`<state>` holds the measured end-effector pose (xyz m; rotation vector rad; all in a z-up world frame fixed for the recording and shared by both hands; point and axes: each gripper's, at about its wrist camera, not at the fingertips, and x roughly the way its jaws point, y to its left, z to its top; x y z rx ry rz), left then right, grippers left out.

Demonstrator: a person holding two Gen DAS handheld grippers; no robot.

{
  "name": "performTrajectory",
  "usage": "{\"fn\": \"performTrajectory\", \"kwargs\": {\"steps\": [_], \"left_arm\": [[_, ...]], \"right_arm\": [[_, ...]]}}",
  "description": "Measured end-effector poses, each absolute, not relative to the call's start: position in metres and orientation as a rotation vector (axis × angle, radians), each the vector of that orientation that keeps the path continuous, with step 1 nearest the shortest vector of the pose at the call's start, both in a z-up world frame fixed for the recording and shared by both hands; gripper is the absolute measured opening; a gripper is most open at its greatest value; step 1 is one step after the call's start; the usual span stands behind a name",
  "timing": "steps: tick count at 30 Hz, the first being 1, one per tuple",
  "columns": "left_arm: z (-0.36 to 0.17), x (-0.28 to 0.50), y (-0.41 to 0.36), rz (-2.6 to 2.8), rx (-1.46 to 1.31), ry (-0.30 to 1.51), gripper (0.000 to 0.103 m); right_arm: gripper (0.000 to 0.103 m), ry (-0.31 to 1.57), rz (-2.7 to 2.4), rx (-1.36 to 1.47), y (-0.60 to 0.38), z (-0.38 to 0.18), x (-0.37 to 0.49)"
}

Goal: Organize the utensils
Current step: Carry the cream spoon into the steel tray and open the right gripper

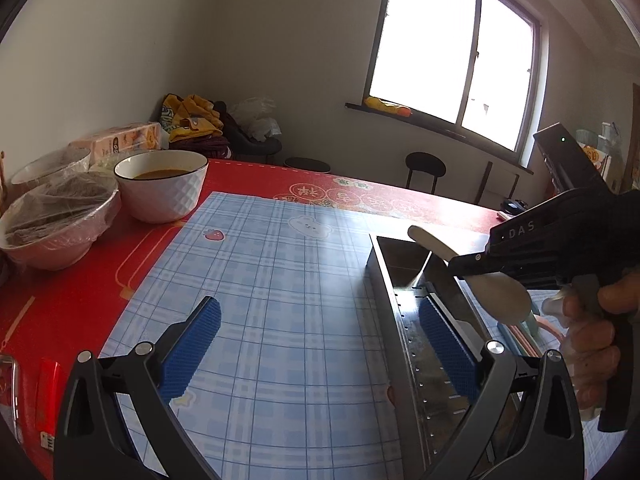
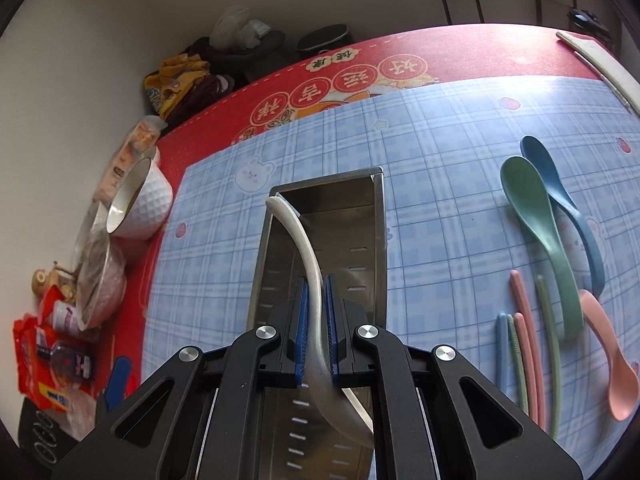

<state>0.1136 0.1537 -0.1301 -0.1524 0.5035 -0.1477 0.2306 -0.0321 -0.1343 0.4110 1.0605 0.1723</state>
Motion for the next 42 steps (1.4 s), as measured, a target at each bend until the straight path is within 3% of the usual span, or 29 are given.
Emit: {"fn": "performTrajectory", "kwargs": {"steps": [28,29,31,32,35,42], "left_arm": [[-0.129,0.116,0.163,-0.127,-0.195,0.491,0.097],[-0.129,0.116,0.162,-0.127,-0.196,0.49,0.097],[-0.129,0.116,0.162,-0.122,-0.192,0.49,0.097],[-0.129,0.116,0.161,-0.121,-0.191,0.49,0.097],[-0.13,0.115,0.161,-0.119,-0.185,0.491,0.097],[-0.133,0.116,0.154,-0.144,-0.158,0.506,0.097]], "right_arm": [[0.01,1.082,0.136,0.394,-0.008,-0.157,0.245],[0.013,1.063,0.149,0.377,-0.009,-0.152,0.243],[0.032,1.017,0.178,0.337,-0.014,-0.143,0.235],[0.051,0.992,0.189,0.319,-0.017,-0.138,0.23],[0.055,0.919,0.237,0.266,-0.031,-0.124,0.213],[0.079,0.756,0.31,0.201,-0.09,-0.11,0.162]]}}
